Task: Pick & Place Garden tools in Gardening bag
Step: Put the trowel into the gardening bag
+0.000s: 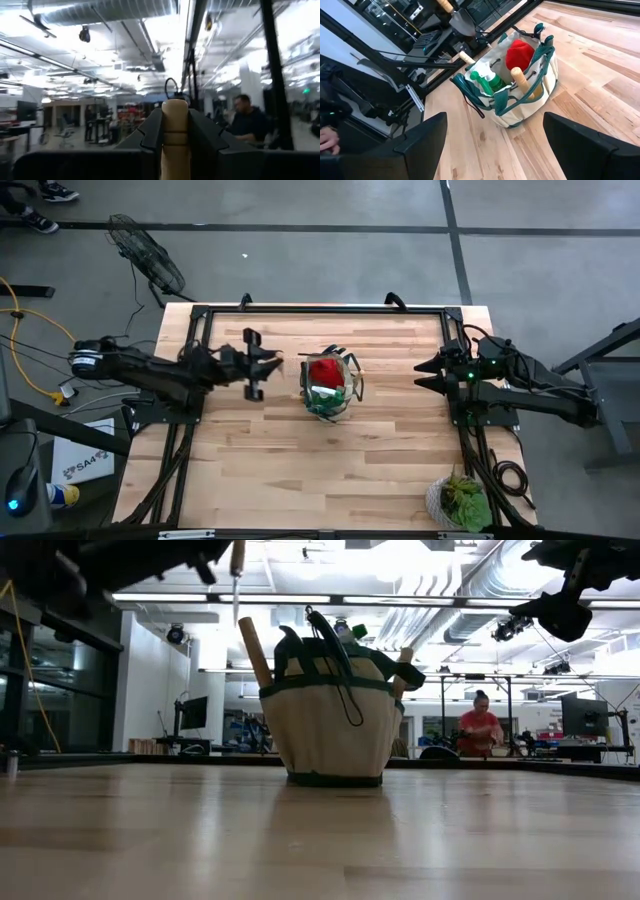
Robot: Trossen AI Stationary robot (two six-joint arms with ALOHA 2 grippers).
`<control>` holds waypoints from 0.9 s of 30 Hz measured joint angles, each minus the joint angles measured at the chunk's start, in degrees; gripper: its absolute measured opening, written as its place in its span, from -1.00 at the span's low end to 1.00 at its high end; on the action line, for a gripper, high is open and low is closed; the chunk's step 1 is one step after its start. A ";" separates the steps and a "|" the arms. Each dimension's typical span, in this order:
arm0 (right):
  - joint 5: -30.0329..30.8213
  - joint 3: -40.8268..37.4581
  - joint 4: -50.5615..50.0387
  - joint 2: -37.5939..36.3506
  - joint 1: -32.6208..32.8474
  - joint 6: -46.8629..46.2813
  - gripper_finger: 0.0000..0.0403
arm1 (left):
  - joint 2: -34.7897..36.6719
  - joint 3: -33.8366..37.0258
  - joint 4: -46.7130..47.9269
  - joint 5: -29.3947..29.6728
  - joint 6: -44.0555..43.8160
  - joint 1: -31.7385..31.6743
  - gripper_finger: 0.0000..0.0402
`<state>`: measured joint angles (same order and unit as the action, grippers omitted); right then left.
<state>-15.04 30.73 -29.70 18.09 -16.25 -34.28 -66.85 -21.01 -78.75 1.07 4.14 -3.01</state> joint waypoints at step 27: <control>-0.03 0.01 -0.02 -0.01 0.01 0.00 0.59 | -16.28 1.66 -10.96 -14.26 -5.48 -12.51 -0.70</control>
<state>-15.07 30.74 -29.71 18.07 -16.25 -34.28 -83.13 -19.35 -89.71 -13.20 -1.34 -15.52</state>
